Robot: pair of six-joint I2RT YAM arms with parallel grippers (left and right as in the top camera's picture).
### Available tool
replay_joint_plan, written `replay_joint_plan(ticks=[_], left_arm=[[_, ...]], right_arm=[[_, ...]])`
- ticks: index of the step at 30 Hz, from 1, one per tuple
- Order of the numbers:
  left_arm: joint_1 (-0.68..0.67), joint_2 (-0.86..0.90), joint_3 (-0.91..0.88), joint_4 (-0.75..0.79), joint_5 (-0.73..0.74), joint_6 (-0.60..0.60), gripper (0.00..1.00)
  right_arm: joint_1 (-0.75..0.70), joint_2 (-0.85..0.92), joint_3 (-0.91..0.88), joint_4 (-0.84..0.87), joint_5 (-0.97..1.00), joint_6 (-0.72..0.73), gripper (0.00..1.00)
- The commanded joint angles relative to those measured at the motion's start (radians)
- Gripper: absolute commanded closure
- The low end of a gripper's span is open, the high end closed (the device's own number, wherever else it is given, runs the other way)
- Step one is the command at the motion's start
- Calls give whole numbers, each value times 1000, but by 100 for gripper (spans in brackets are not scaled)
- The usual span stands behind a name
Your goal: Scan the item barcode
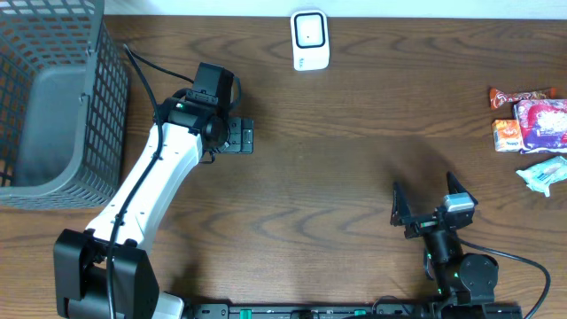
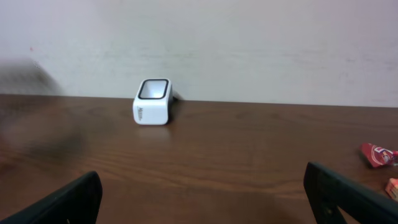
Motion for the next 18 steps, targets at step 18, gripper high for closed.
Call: replay_joint_plan(ticks=[18], left_arm=[[-2, 5, 4, -3, -13, 13, 2]], right_arm=[[-14, -7, -4, -87, 47, -14, 1]])
